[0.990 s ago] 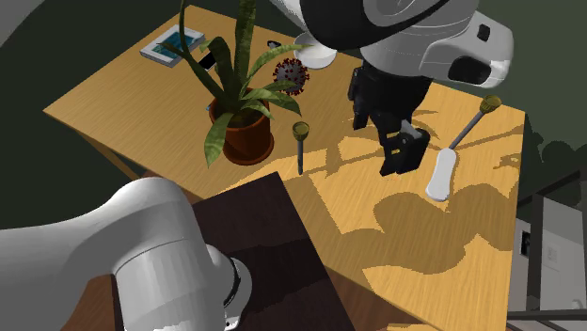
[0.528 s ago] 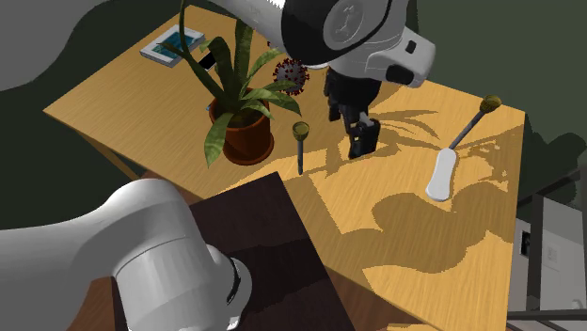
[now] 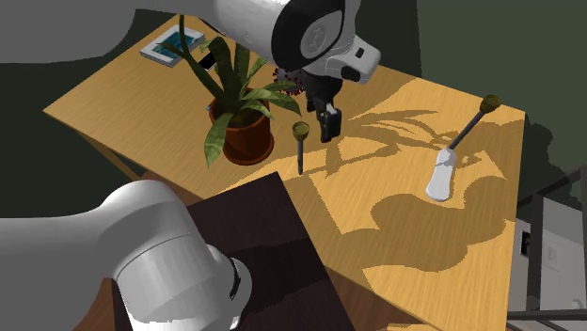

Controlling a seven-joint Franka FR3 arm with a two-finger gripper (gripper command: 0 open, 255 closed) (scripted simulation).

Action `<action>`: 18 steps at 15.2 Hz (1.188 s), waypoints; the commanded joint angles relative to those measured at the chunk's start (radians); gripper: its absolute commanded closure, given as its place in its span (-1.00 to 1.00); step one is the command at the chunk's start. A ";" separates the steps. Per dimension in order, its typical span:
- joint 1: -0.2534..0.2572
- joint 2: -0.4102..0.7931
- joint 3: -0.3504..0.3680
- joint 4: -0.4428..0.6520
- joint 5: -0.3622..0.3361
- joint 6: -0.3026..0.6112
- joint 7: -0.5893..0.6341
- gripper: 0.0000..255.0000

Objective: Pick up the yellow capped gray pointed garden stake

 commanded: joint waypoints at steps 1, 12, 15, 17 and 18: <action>0.010 0.059 0.037 0.007 0.012 0.054 0.042 -1.00; 0.016 0.255 0.133 -0.007 0.002 0.263 0.150 -1.00; 0.015 0.262 0.135 -0.010 -0.001 0.273 0.152 -1.00; 0.014 0.264 0.135 -0.009 -0.001 0.273 0.153 1.00; 0.014 0.264 0.135 -0.009 -0.001 0.273 0.152 1.00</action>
